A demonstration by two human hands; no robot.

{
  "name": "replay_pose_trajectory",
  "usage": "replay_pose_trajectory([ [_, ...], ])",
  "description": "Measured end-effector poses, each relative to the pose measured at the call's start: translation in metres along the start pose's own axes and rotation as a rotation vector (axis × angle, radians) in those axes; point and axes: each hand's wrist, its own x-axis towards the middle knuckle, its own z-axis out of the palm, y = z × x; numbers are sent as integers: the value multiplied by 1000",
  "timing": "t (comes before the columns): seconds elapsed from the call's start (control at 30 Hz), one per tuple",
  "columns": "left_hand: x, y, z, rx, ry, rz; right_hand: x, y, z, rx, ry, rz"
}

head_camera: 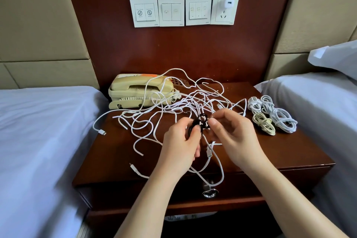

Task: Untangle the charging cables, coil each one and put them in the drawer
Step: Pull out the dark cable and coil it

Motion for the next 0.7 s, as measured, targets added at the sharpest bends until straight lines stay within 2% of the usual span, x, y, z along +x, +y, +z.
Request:
replay_pose_trajectory([
  [0.17, -1, 3, 6, -37, 3, -21, -2, 1, 5, -226, 140, -77],
  [0.33, -4, 8, 7, -64, -18, -48, -1, 2, 11, -262, 199, -130],
  [0.43, -5, 8, 8, -80, -1, -50, -1, 1, 13, -233, 162, -106],
  [0.6, -7, 8, 8, -64, 14, -71, 2, 4, 7, -305, 95, -197],
  [0.7, -8, 7, 4, -28, 19, -53, 4, 4, 3, -305, 11, -158],
])
